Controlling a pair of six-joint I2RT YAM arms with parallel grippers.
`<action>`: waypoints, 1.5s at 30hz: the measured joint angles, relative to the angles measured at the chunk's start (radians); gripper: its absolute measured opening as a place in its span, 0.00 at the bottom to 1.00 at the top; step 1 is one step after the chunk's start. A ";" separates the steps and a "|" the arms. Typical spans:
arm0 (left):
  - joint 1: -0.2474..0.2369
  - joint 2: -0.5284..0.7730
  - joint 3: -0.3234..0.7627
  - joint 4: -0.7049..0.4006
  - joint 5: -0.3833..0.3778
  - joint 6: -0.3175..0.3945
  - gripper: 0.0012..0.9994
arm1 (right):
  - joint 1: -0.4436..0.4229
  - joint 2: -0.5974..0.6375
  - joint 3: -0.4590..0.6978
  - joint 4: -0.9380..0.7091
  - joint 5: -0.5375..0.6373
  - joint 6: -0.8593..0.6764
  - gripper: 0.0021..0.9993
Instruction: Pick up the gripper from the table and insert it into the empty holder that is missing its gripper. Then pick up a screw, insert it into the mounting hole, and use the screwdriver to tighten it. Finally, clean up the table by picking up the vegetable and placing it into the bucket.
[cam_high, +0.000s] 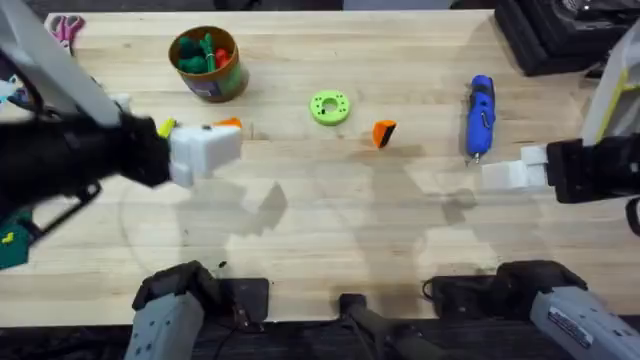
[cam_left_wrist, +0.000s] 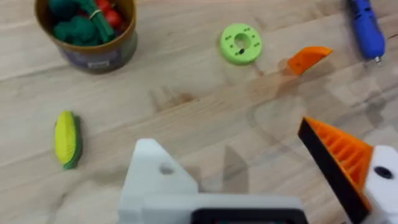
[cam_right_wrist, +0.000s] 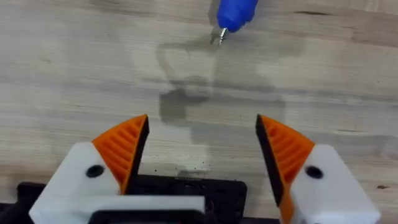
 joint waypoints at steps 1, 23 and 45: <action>0.000 -0.030 -0.028 0.023 0.020 -0.011 1.00 | 0.000 0.000 0.000 0.000 0.000 0.000 0.99; 0.000 -0.202 -0.273 0.212 0.351 -0.055 1.00 | 0.000 0.000 0.000 0.000 0.000 0.000 0.99; -0.298 -0.609 -0.783 0.931 -0.054 -0.264 1.00 | 0.000 0.000 0.000 0.000 0.000 0.000 0.99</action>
